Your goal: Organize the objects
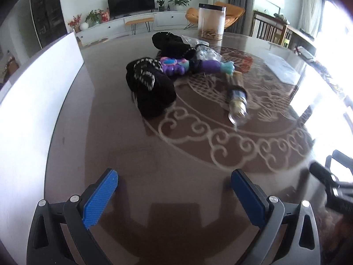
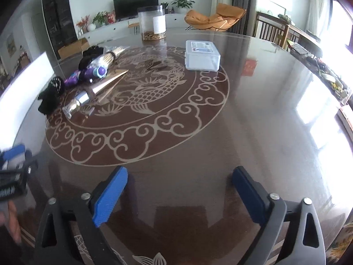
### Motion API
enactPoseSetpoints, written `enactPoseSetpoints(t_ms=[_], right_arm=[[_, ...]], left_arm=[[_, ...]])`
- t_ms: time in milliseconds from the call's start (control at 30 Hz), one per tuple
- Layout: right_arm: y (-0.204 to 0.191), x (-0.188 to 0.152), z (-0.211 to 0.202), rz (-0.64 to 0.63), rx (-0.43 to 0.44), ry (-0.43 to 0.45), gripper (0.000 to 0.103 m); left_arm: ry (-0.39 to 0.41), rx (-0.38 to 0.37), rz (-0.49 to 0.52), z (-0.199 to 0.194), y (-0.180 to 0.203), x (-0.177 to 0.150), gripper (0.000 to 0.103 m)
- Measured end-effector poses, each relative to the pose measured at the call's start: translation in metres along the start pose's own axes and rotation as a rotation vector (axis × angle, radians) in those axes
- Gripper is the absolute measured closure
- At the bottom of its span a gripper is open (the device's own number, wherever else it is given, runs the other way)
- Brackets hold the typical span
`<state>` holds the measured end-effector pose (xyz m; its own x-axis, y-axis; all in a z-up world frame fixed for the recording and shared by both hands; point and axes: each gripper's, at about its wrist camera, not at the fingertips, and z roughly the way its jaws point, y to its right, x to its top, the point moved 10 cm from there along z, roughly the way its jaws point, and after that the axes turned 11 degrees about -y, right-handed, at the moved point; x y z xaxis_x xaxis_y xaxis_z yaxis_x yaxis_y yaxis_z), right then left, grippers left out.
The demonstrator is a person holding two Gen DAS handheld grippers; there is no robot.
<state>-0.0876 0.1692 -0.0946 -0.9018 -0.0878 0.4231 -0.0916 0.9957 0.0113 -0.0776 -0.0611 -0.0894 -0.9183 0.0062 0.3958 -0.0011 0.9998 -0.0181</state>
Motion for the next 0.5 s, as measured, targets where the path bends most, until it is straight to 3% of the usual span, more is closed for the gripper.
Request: enactPoseSetpoints(t_ms=[233,500], right_arm=[[-0.002,0.001,0.004,-0.006,0.005,-0.009,0.0],[-0.002,0.001,0.004,-0.006,0.005,-0.009,0.0]], left_arm=[[0.017,-0.006,-0.044,0.023,-0.008,0.034,0.0],[0.018,-0.005,-0.043,0.017,-0.008,0.033,0.0]])
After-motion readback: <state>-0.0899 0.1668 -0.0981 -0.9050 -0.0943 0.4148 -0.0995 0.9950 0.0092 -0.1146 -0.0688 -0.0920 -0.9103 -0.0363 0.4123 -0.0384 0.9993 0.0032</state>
